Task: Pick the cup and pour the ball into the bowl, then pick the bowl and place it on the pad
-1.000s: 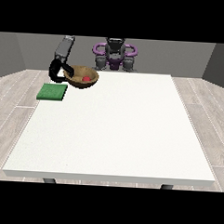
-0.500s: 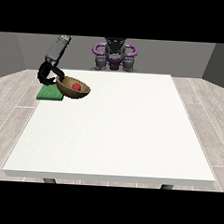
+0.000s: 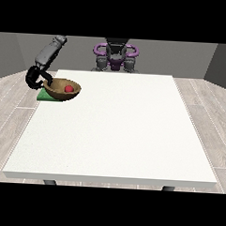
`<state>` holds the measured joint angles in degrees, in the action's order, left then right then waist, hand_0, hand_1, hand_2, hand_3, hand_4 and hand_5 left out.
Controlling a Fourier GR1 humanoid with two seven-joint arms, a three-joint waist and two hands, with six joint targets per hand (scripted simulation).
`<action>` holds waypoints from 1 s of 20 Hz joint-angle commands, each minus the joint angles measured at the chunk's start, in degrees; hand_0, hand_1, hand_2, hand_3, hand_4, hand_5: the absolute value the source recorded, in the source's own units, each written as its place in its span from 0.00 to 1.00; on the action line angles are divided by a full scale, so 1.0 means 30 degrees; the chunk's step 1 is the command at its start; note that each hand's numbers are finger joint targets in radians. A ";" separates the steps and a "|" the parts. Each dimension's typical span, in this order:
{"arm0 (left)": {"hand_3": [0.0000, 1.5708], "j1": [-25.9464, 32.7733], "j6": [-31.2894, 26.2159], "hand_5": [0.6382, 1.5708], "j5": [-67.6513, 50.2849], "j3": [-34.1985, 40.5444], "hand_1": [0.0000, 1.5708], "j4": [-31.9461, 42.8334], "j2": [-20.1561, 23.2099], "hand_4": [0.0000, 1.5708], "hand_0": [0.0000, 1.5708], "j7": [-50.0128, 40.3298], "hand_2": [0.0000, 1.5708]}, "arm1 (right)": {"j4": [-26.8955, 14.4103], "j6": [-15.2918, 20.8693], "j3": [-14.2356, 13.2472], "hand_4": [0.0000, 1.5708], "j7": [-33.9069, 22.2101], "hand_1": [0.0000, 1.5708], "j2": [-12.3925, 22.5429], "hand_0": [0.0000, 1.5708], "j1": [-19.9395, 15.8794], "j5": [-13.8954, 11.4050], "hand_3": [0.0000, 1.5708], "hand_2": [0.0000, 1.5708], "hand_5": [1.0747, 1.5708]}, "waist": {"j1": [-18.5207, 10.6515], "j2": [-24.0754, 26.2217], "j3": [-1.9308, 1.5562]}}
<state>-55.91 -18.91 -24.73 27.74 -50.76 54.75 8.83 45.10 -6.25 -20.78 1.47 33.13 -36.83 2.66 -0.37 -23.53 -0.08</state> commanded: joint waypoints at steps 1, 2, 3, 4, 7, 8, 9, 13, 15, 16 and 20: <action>0.00 -0.0020 -0.0141 0.96 -0.0372 0.0279 0.00 -0.0878 0.0290 0.10 0.00 0.0282 0.00 | -0.1922 -0.1176 -0.1165 0.82 0.1159 1.00 0.1904 1.00 -0.0889 0.0533 0.45 1.00 0.96 | -0.0374 -0.1436 -0.0008; 0.00 -0.0875 0.0233 0.96 -0.0610 0.0080 0.00 -0.1568 0.0707 0.08 0.00 -0.1080 0.00 | -0.2282 -0.0018 -0.0735 0.83 0.2241 1.00 0.1408 1.00 -0.0958 -0.0327 0.37 1.00 0.96 | -0.0412 -0.1371 -0.0026; 0.00 -0.0532 0.0704 0.96 -0.0594 0.0085 0.00 -0.1941 0.0415 0.08 0.00 -0.1202 0.00 | -0.2852 -0.0876 -0.1031 0.83 0.2505 1.00 0.2210 1.00 -0.0806 -0.0126 0.25 1.00 0.95 | -0.0101 -0.1405 -0.0031; 0.00 -0.0849 0.0621 0.96 -0.0817 0.0082 0.00 -0.2343 0.0483 0.03 0.00 -0.1310 0.00 | -0.3095 -0.0293 -0.0798 0.81 0.3038 1.00 0.1945 1.00 -0.1105 -0.0529 0.30 1.00 0.96 | -0.0440 -0.1938 -0.0030; 0.00 -0.0060 0.0226 0.96 -0.1424 0.0408 0.00 -0.2692 0.0463 0.00 0.00 -0.1616 0.00 | -0.4299 -0.0957 -0.1239 0.82 0.3599 1.00 0.2243 1.00 -0.0785 -0.0168 0.20 1.00 0.97 | -0.0593 -0.1498 -0.0013; 0.00 -0.0158 0.0875 0.95 -0.1126 0.0378 0.00 -0.2439 0.0404 0.00 0.00 -0.1504 0.00 | -0.3973 -0.1503 -0.1007 0.79 0.3551 1.00 0.2543 1.00 -0.1049 -0.0231 0.37 1.00 0.98 | 0.0044 -0.1263 -0.0005; 0.00 -0.0023 0.0702 0.96 -0.1611 0.0499 0.00 -0.2903 0.0308 0.00 0.00 -0.1943 0.00 | -0.4723 -0.1734 -0.1270 0.81 0.3691 1.00 0.2955 1.00 -0.0877 -0.0169 0.38 1.00 0.98 | -0.0137 -0.1261 -0.0013; 0.00 0.0324 0.0373 0.96 -0.1651 0.0593 0.00 -0.2589 0.0460 0.00 0.00 -0.1555 0.00 | -0.5003 -0.2606 -0.1440 0.80 0.2502 1.00 0.3977 1.00 -0.1911 0.0135 0.57 1.00 0.99 | -0.0524 -0.0858 0.0007; 0.00 0.0770 0.0664 0.96 -0.1204 0.0222 0.00 -0.2338 0.0103 0.00 0.00 -0.1400 0.00 | -0.4612 -0.2230 -0.0883 0.79 0.2525 1.00 0.3761 1.00 -0.1647 -0.0407 0.58 1.00 1.00 | -0.0212 -0.0106 0.0012; 0.00 0.1457 0.0219 0.96 -0.0676 -0.0247 0.00 -0.1195 -0.0413 0.00 0.00 -0.0900 0.00 | -0.3706 -0.2101 -0.0038 0.78 0.1086 1.00 0.3091 1.00 -0.1292 -0.0817 0.66 1.00 1.00 | -0.0171 0.1399 0.0046; 0.00 0.1968 0.0327 0.96 -0.0614 -0.0317 0.00 -0.1736 -0.0758 0.00 0.00 -0.0351 0.00 | -0.4006 -0.1141 0.0340 0.78 0.2079 1.00 0.2279 1.00 -0.0883 -0.1393 0.82 1.00 1.00 | -0.0495 0.1176 0.0018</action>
<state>-52.09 -17.88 -27.02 27.51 -55.31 53.58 7.14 33.44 -11.47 -21.63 6.39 41.72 -41.24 0.60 -1.06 -21.72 0.06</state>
